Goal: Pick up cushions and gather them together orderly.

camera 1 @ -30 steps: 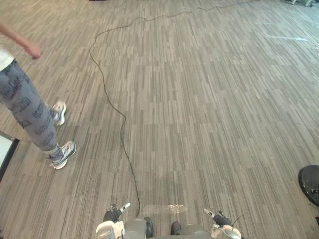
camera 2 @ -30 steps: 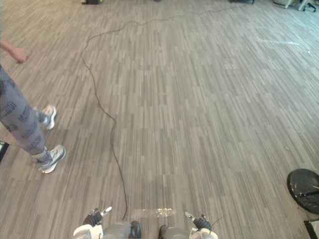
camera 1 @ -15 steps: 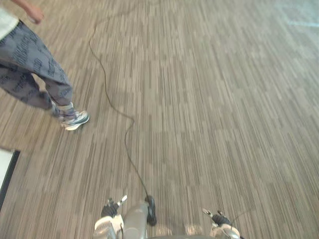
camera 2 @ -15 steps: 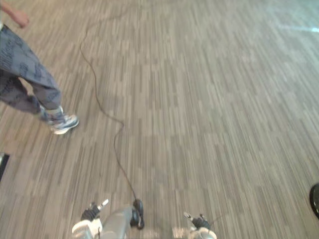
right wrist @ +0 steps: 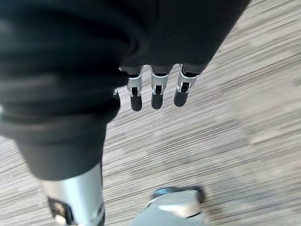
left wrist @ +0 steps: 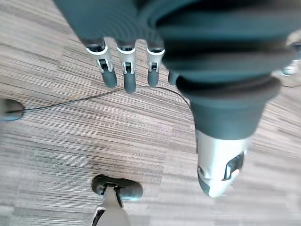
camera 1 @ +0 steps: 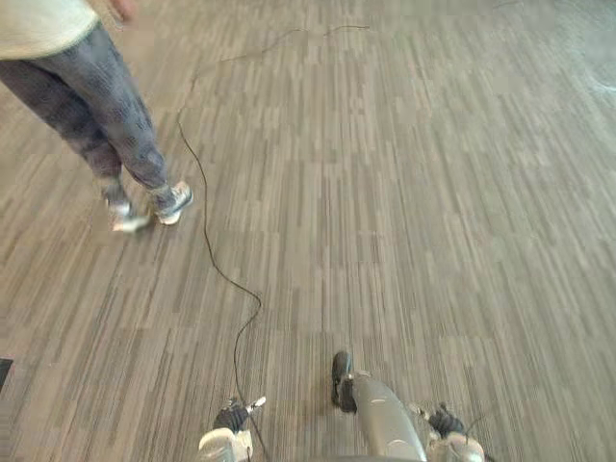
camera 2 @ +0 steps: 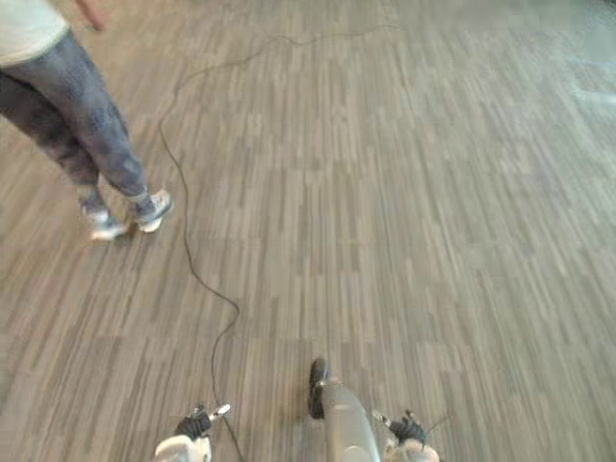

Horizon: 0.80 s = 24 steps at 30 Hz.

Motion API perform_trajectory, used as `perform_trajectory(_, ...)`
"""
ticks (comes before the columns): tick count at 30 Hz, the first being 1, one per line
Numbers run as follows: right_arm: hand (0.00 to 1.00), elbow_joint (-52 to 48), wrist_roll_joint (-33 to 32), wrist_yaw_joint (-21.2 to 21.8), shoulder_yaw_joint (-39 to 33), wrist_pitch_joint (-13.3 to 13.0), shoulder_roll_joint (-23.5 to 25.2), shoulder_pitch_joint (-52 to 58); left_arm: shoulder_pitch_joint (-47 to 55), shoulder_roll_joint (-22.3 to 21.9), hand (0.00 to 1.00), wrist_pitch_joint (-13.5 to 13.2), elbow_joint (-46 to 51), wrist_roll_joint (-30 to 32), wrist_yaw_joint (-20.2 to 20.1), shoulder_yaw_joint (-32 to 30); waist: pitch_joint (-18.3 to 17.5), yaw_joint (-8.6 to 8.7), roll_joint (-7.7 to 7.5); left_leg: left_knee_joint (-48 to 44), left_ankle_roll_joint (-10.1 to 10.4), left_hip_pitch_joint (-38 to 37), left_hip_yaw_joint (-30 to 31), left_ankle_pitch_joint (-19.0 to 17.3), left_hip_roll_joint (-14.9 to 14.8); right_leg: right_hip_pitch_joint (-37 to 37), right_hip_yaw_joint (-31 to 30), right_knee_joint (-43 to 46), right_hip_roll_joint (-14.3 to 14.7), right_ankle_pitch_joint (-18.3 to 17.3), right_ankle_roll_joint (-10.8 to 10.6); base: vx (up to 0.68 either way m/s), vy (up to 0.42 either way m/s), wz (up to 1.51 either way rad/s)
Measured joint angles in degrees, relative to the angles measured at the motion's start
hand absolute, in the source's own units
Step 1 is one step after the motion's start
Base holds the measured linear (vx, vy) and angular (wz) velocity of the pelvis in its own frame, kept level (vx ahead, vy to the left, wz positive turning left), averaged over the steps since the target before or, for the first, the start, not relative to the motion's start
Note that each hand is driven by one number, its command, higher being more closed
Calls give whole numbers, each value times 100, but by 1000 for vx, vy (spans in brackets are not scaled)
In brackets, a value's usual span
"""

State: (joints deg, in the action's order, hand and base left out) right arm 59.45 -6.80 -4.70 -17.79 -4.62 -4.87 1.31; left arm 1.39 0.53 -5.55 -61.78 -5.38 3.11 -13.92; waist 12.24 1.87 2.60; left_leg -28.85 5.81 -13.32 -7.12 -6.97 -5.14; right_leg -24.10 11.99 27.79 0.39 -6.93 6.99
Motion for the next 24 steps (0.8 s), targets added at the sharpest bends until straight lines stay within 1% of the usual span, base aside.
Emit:
perform_trajectory(1, 0, -41, -5, -11, 12, 2, 13, 14, 22, -39, 0, -4, 131, 16, 1, -120, 40, -30, 43, -1684, 137, 660, 0, 395, -318, 522, -6, -176, 128, -217, 31, 665, -161, -1)
perform_trajectory(2, 0, -73, -16, -19, 23, 3, 35, 26, 22, -54, 0, -9, 222, 16, 0, -169, 64, -43, 37, -2453, 113, 1002, -75, 248, -507, 820, -1, -270, 186, -320, 61, 620, -125, -2)
perform_trajectory(3, 0, -200, -43, -23, 92, 3, 81, 84, 24, -78, 0, -22, 387, -9, -1, -253, 85, -133, 4, -3241, -11, 1448, -271, -13, -736, 1246, -17, -425, 244, -471, 101, 586, -106, -5)
perform_trajectory(4, 0, -260, -70, -24, 165, -12, 151, 120, 31, -81, 0, -33, 543, -61, 0, -260, 80, -232, -65, -3523, -101, 1790, -438, -219, -848, 1591, -80, -584, 252, -609, 106, 767, -114, -13)
perform_trajectory(5, 0, -264, -232, -22, 308, -11, 269, 98, 46, -81, 0, -41, 735, -258, -2, -259, 31, -304, -147, -3366, -273, 2443, -671, -501, -928, 2122, -191, -925, 252, -823, 124, 632, -62, -13)
perform_trajectory(6, 0, -264, -246, -22, 338, -15, 265, 95, 53, -81, 0, -47, 762, -292, -3, -256, 27, -328, -157, -3266, -287, 2555, -713, -550, -926, 2224, -211, -1006, 249, -845, 101, 499, -27, -28)
perform_trajectory(7, 0, -259, -286, -10, 384, -29, 263, 81, 98, -103, 0, -73, 830, -384, -3, -248, -23, -409, -170, -2595, -312, 2906, -915, -708, -876, 2566, -376, -1244, 228, -858, -12, 431, 32, -37)
perform_trajectory(8, 0, -245, -286, -9, 384, -33, 262, 45, 115, -122, 0, -96, 833, -386, -1, -251, -24, -450, -155, -2077, -317, 2982, -997, -751, -775, 2751, -494, -1363, 197, -884, -57, 572, 84, -57)
perform_trajectory(9, 0, -213, -286, -10, 354, -36, 252, -33, 148, -113, 0, -139, 817, -386, 1, -239, -25, -502, -150, -987, -283, 3104, -924, -715, -494, 2987, -625, -1557, 91, -923, -130, 584, 112, -60)
perform_trajectory(10, 0, -208, -285, -9, 304, -43, 253, -55, 199, -103, 0, -150, 805, -385, 2, -202, -26, -541, -160, 7, -178, 3143, -791, -517, -267, 3167, -769, -1716, -4, -953, -186, 591, 157, -81)
perform_trajectory(11, 0, -176, -280, -12, 267, -54, 247, -157, 295, -83, 0, -157, 786, -437, 3, -156, -43, -588, -123, 1168, -13, 3268, -496, -106, -96, 3394, -1006, -1973, -63, -989, -253, 596, 211, -86)
perform_trajectory(12, 0, -111, -275, -19, 268, -56, 200, -200, 292, -77, 0, -188, 792, -474, 1, -87, -89, -625, -54, 1440, 167, 3503, -224, 276, -93, 3533, -1153, -2174, -55, -1036, -335, 602, 248, -98)
perform_trajectory(13, 0, 31, -258, -29, 268, -56, 205, -177, 265, -25, 0, -197, 760, -488, -5, -3, -116, -697, -75, 1354, 109, 3552, -161, 752, -73, 3650, -1333, -2263, -124, -1107, -445, 769, 347, -87)
perform_trajectory(14, 0, 176, -225, -26, 264, -45, 310, -181, 177, 75, 0, -197, 654, -454, -9, 80, -220, -689, -277, 1334, -262, 3452, -210, 866, 144, 3634, -1521, -2048, -379, -1138, -508, 665, 297, -67)
perform_trajectory(15, 0, 200, -219, -13, 256, -46, 358, -153, 142, 118, 0, -184, 586, -413, -6, 123, -288, -654, -403, 1353, -407, 3406, -221, 769, 267, 3386, -1582, -1615, -523, -1132, -572, 812, 332, -57)
perform_trajectory(16, 0, 226, -217, -11, 234, -49, 426, -112, 121, 226, 0, -177, 569, -352, -23, 153, -290, -624, -588, 1243, -562, 3195, -512, 521, 327, 2843, -1749, -260, -645, -1059, -896, 532, 202, -50)
perform_trajectory(17, 0, 261, -216, -7, 260, -47, 432, -126, 111, 261, 0, -176, 553, -341, -23, 164, -258, -621, -650, 1217, -593, 3031, -623, 369, 341, 2540, -1802, 463, -670, -880, -1234, 630, 227, -67)
perform_trajectory(18, 0, 269, -211, 5, 361, -50, 429, -133, 76, 368, 0, -150, 471, -260, -6, 286, -190, -504, -699, 1219, -650, 2596, -691, 91, 383, 2054, -1746, 1871, -768, -404, -1763, 601, 203, -48)
perform_trajectory(19, 0, 262, -207, 16, 425, -55, 414, -121, 50, 425, 0, -105, 344, -223, -3, 435, -145, -409, -668, 1251, -670, 2246, -705, -50, 390, 1860, -1531, 2554, -862, -420, -1703, 587, 195, -42)
perform_trajectory(20, 0, 223, -201, 16, 511, -61, 343, -112, 52, 449, 0, -81, 249, -149, 3, 567, -120, -324, -631, 1372, -715, 1805, -739, -120, 388, 1677, -1181, 3049, -1004, -514, -1471, 560, 176, -47)
perform_trajectory(21, 0, 177, -191, 20, 610, -73, 282, -85, 53, 430, 0, -62, 231, -130, 5, 674, -74, -284, -514, 1613, -758, 1299, -801, -148, 341, 1418, -835, 3237, -1063, -648, -1223, 603, 153, -69)
perform_trajectory(22, 0, 89, -179, 19, 686, -114, 213, -107, 0, 424, 0, -48, 223, -128, 1, 782, -17, -245, -413, 2044, -758, 624, -972, -148, 233, 1151, -302, 2812, -1026, -866, -975, 578, 126, -61)
perform_trajectory(23, 0, 72, -179, 20, 692, -121, 215, -112, -22, 440, 0, -48, 220, -130, -1, 832, -17, -228, -416, 2117, -756, 510, -1007, -149, 218, 1065, -175, 2624, -1019, -901, -963, 454, 68, -41)
perform_trajectory(24, 0, 31, -182, 21, 695, -143, 222, -121, -89, 477, 0, -48, 205, -133, -2, 897, -15, -211, -425, 2266, -724, 320, -1124, -169, 183, 832, 131, 2037, -1017, -926, -949, 359, 11, -21)
